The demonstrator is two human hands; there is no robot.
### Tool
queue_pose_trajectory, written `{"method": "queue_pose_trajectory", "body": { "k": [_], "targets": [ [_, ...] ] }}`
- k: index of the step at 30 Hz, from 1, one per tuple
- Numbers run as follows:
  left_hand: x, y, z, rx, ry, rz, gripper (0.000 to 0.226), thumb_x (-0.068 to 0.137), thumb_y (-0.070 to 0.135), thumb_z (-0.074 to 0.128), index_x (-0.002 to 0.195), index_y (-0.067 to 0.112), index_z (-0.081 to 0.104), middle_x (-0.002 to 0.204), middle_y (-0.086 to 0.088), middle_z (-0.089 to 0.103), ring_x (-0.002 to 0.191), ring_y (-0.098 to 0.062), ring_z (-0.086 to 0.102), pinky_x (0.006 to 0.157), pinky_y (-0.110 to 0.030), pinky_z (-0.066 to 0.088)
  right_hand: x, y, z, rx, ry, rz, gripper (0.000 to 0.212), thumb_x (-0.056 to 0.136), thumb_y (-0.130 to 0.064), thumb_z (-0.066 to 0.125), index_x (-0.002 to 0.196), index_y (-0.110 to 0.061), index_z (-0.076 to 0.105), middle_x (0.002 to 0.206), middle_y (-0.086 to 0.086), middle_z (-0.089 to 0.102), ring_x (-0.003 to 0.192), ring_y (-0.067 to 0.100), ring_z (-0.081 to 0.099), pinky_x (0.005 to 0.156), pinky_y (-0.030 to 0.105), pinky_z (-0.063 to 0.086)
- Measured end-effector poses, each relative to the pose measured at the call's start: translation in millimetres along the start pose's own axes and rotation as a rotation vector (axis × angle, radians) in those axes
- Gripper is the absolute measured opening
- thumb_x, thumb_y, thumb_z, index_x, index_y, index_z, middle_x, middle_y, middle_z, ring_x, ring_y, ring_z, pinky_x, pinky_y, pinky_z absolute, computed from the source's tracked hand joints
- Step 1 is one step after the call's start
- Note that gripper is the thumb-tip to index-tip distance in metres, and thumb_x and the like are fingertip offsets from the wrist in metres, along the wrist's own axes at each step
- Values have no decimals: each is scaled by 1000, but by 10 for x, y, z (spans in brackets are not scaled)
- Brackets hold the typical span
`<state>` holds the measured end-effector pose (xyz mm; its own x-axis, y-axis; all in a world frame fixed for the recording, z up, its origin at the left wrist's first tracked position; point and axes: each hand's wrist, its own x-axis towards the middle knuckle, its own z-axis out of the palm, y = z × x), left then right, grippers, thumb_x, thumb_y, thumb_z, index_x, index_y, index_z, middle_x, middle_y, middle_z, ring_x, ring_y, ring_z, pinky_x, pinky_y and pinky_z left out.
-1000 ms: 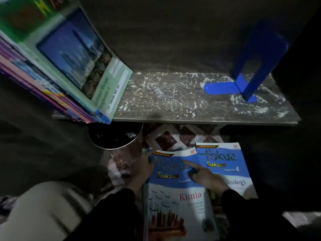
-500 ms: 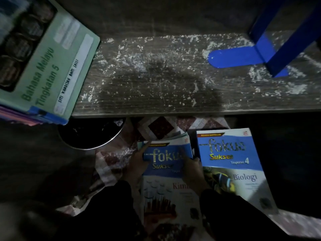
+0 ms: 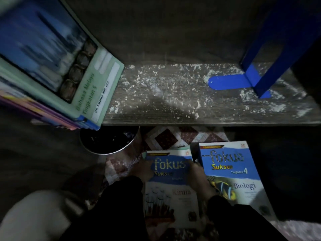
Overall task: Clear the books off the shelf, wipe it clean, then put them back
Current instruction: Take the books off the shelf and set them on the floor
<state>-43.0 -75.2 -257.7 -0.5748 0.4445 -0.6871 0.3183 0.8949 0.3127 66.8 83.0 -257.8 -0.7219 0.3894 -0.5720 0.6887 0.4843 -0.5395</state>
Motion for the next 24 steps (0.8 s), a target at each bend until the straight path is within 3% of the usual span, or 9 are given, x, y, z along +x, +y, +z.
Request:
{"method": "queue_pose_trajectory", "body": {
  "k": [2, 4, 8, 10, 13, 15, 17, 20, 24],
  "targets": [
    [-195, 107, -182, -11, -40, 51, 35, 99, 15, 40, 131, 3, 50, 133, -15, 52, 118, -30, 52, 86, -30, 39, -180, -278, -214, -1, -18, -91, 33, 94, -5, 48, 127, -8, 55, 117, 17, 63, 90, 24, 61, 67, 22, 40],
    [-390, 175, -383, -71, 11, 63, 35, 94, 23, 44, 116, 2, 59, 123, -18, 60, 115, -32, 56, 92, -33, 44, -351, -569, -394, 51, -39, -195, 35, 95, -3, 46, 128, -10, 55, 111, 18, 65, 64, 14, 52, 52, 20, 34],
    [-994, 269, -948, -99, 296, 136, 31, 92, 24, 48, 116, 14, 65, 119, -10, 64, 112, -26, 58, 92, -34, 47, -661, -1243, -629, 155, 71, -444, 23, 93, -7, 52, 95, -23, 68, 89, 0, 68, 76, 10, 59, 60, 13, 39],
    [-1404, 279, -1242, -135, 531, 134, 22, 91, 28, 51, 105, 23, 68, 110, -7, 68, 106, -24, 61, 87, -35, 49, -795, -1649, -715, 281, 62, -503, 35, 89, 2, 50, 81, -29, 67, 74, -9, 67, 65, 2, 60, 61, 14, 43],
    [-1996, 210, -1644, -262, 979, 123, 17, 91, 28, 53, 98, 21, 67, 102, -7, 69, 100, -27, 62, 85, -36, 48, -1069, -2306, -822, 368, 70, -634, 34, 85, 9, 49, 89, -19, 68, 73, -3, 65, 61, 2, 54, 64, 20, 43],
    [-2352, 170, -1886, -275, 1295, 152, 19, 89, 20, 57, 106, 19, 66, 107, -8, 64, 102, -28, 59, 88, -34, 43, -1217, -2699, -845, 383, 90, -735, 31, 86, 6, 52, 98, -16, 70, 66, -7, 59, 53, -3, 49, 57, 16, 39],
    [-2624, 112, -2099, -235, 1491, 108, 36, 88, 18, 58, 124, 17, 57, 117, -11, 54, 111, -30, 50, 89, -36, 39, -1326, -3028, -839, 388, 93, -804, 33, 88, 4, 50, 108, -15, 68, 67, -11, 54, 54, -2, 47, 58, 18, 39],
    [-2804, -15, -2338, -150, 1491, -39, 57, 91, 27, 56, 144, 19, 36, 127, -13, 39, 116, -32, 38, 85, -40, 39, -1443, -3358, -834, 352, 36, -837, 49, 86, 4, 49, 128, -20, 55, 83, -9, 49, 79, 11, 50, 69, 21, 39],
    [-2805, -132, -2444, 29, 1393, -117, 65, 92, 34, 52, 150, 20, 25, 127, -14, 34, 112, -31, 34, 83, -37, 41, -1492, -3528, -813, 278, -23, -835, 61, 87, -2, 53, 141, -26, 39, 106, -2, 45, 100, 13, 46, 80, 22, 36]
  ]
}}
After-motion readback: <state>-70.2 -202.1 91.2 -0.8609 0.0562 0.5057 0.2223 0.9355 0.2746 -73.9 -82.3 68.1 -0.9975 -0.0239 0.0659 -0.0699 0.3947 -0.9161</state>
